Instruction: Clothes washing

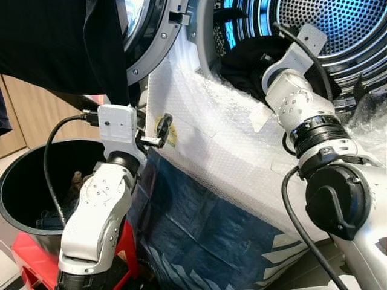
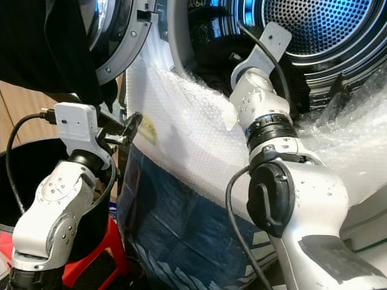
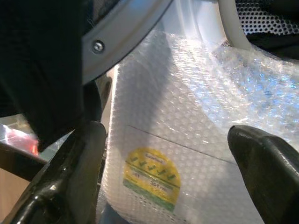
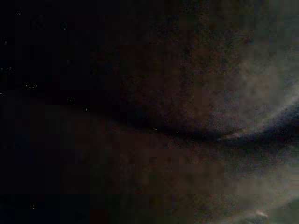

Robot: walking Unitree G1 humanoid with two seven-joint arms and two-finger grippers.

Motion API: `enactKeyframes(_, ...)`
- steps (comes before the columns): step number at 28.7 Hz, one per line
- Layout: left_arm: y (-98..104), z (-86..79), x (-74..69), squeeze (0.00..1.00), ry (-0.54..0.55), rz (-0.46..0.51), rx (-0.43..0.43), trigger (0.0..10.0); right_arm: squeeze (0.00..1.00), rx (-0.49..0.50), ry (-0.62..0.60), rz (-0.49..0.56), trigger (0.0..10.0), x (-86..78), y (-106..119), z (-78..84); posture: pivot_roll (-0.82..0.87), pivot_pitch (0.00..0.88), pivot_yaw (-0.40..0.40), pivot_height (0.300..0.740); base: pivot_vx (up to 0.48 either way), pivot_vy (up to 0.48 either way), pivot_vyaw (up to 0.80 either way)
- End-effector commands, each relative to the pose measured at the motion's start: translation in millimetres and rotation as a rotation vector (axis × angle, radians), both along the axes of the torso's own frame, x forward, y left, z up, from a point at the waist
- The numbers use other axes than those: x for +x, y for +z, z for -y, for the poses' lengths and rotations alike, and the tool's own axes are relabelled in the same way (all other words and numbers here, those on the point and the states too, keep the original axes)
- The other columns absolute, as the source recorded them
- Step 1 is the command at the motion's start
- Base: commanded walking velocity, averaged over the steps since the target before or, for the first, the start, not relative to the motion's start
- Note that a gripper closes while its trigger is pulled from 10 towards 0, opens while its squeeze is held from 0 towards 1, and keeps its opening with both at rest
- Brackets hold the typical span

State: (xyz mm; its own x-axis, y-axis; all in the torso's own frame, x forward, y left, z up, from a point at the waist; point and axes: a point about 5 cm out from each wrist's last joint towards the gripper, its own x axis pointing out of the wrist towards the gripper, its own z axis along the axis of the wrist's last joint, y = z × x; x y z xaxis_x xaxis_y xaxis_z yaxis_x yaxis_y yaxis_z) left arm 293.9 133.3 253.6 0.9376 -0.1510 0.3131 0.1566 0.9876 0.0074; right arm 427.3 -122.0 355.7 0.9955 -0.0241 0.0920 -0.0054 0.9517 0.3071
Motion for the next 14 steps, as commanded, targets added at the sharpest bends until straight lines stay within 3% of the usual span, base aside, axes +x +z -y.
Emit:
enactKeyframes(1,4.1,6.1,-0.4,0.0,-0.032,0.013,0.0,10.0,0.0,-0.029,0.002,0.026,10.0,-1.5,6.9,7.5,0.18,0.057,-0.219,0.74,0.0,0.0,0.0)
enactKeyframes(2,3.8,5.0,-1.5,0.0,-0.027,0.01,0.0,10.0,0.0,-0.079,0.043,0.021,10.0,-2.4,2.3,5.2,0.18,0.06,-0.219,0.74,0.0,0.0,0.0)
enactKeyframes(5,3.3,2.7,-3.2,0.0,-0.021,0.009,-0.001,10.0,0.0,-0.096,0.052,0.017,10.0,-6.2,-3.6,8.2,0.18,0.057,-0.218,0.74,0.0,0.0,0.0)
enactKeyframes(9,2.2,-0.1,-3.1,0.0,-0.018,0.006,0.005,10.0,0.0,-0.159,0.053,0.049,10.0,-27.8,-9.4,22.9,0.17,0.038,-0.208,0.74,0.0,0.0,0.0)
enactKeyframes(14,3.6,0.5,-1.9,0.0,-0.028,0.011,0.009,10.0,0.0,-0.189,0.051,0.029,10.0,-41.7,-20.7,32.4,0.16,0.027,-0.195,0.74,0.0,0.0,0.0)
